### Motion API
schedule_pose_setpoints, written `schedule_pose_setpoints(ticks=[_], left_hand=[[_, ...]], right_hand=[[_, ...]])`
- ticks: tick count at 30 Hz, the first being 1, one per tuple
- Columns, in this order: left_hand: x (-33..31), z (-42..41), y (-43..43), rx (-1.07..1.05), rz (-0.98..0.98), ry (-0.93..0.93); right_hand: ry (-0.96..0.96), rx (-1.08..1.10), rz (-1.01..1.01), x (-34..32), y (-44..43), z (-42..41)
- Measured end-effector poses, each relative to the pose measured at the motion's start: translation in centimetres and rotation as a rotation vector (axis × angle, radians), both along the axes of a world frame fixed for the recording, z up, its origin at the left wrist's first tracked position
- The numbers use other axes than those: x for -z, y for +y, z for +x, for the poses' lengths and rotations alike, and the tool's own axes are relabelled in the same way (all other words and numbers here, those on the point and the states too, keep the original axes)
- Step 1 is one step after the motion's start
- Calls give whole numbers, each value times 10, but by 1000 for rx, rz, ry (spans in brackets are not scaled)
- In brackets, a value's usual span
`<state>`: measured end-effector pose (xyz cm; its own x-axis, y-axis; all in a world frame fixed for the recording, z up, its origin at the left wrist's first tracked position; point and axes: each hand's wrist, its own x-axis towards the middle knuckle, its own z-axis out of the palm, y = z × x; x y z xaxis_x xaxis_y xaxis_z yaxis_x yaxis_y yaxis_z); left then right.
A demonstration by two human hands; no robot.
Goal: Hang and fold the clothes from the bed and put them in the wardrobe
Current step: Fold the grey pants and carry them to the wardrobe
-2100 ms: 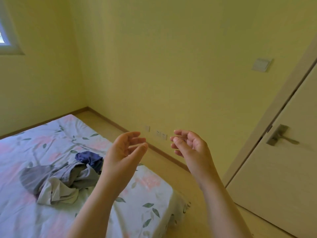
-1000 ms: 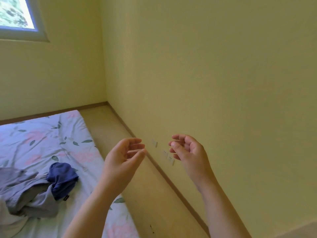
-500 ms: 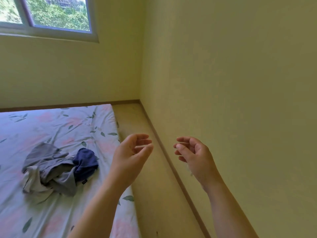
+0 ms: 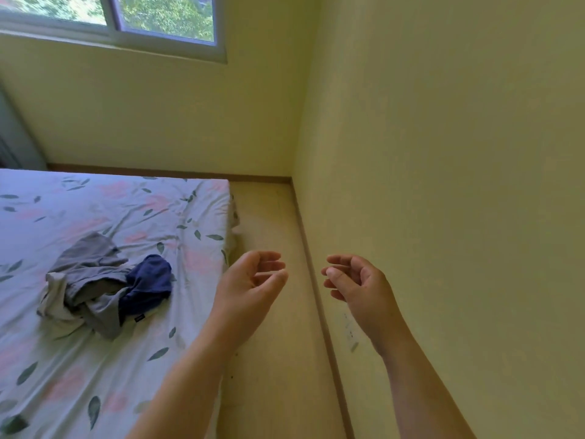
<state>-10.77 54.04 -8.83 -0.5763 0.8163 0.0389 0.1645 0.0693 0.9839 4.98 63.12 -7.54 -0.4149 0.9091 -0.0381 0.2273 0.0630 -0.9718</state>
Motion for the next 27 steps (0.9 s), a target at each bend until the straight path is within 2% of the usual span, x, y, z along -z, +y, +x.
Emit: schedule_pose_setpoints(ticks=[7, 12, 19, 27], left_hand=[[-16, 59, 88, -80, -9, 60], [-17, 69, 116, -126, -64, 70], [-11, 20, 137, -257, -117, 65], [-5, -81, 179, -315, -51, 53]], right_hand=[[31, -109, 44, -18, 106, 37], [53, -143, -26, -5, 150, 42], [26, -324, -20, 7, 189, -26], [38, -422, 46, -2, 245, -138]])
